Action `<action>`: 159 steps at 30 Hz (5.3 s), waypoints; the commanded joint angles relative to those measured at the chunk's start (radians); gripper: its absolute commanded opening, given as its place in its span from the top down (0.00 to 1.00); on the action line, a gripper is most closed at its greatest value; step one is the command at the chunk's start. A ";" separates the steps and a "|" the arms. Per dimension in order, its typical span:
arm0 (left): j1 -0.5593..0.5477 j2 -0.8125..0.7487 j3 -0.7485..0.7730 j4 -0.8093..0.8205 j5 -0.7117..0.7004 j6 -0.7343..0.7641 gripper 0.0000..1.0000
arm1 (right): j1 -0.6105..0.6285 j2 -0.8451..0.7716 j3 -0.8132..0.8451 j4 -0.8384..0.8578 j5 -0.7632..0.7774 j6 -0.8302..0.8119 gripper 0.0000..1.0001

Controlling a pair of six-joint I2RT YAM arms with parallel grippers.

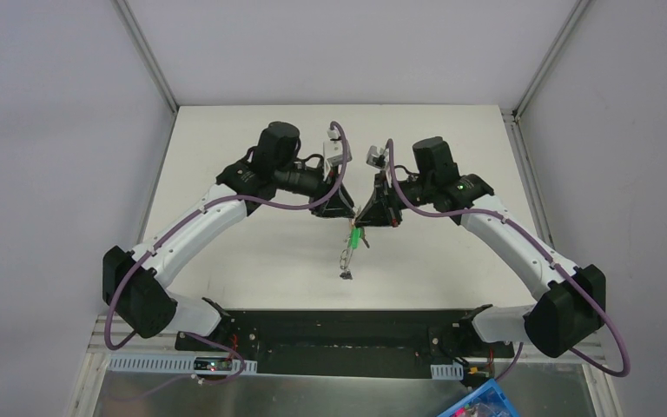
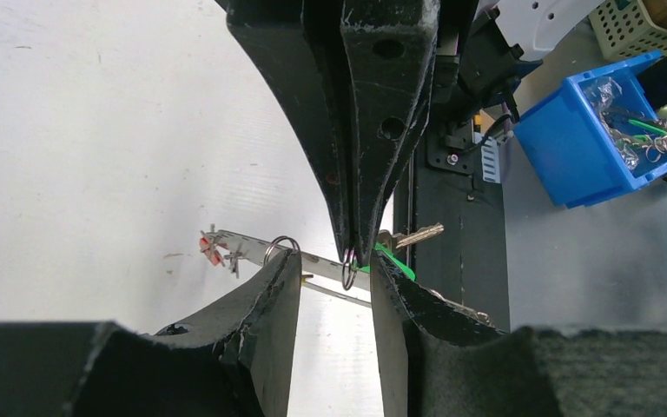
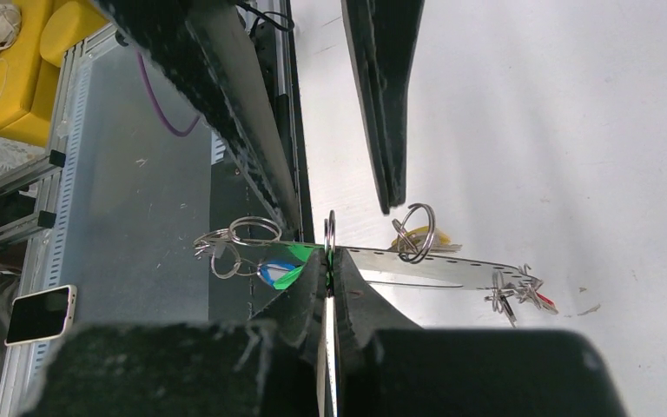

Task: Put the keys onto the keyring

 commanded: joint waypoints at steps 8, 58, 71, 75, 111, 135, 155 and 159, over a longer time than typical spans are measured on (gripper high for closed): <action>-0.035 0.029 -0.005 0.024 0.033 0.019 0.71 | 0.005 0.001 0.038 0.064 -0.042 0.020 1.00; 0.046 -0.028 -0.157 0.663 0.159 -0.566 1.00 | -0.106 -0.106 -0.123 0.407 -0.153 0.272 0.86; 0.072 -0.026 -0.197 0.723 0.160 -0.580 1.00 | -0.116 -0.125 -0.128 0.425 -0.162 0.278 1.00; 0.071 -0.041 -0.187 0.576 0.150 -0.434 1.00 | -0.116 -0.122 -0.074 0.295 -0.110 0.192 1.00; 0.006 -0.025 -0.048 0.124 0.117 -0.003 0.64 | 0.020 -0.016 0.100 -0.009 0.077 0.011 1.00; -0.026 0.010 -0.013 0.065 0.110 0.054 0.81 | 0.012 -0.032 0.079 0.014 0.036 0.019 1.00; 0.003 -0.026 -0.046 0.236 0.152 -0.120 1.00 | -0.079 -0.117 -0.055 0.140 -0.079 0.092 0.78; 0.006 -0.031 -0.055 0.252 0.155 -0.160 1.00 | -0.086 -0.121 -0.071 0.163 -0.090 0.106 0.85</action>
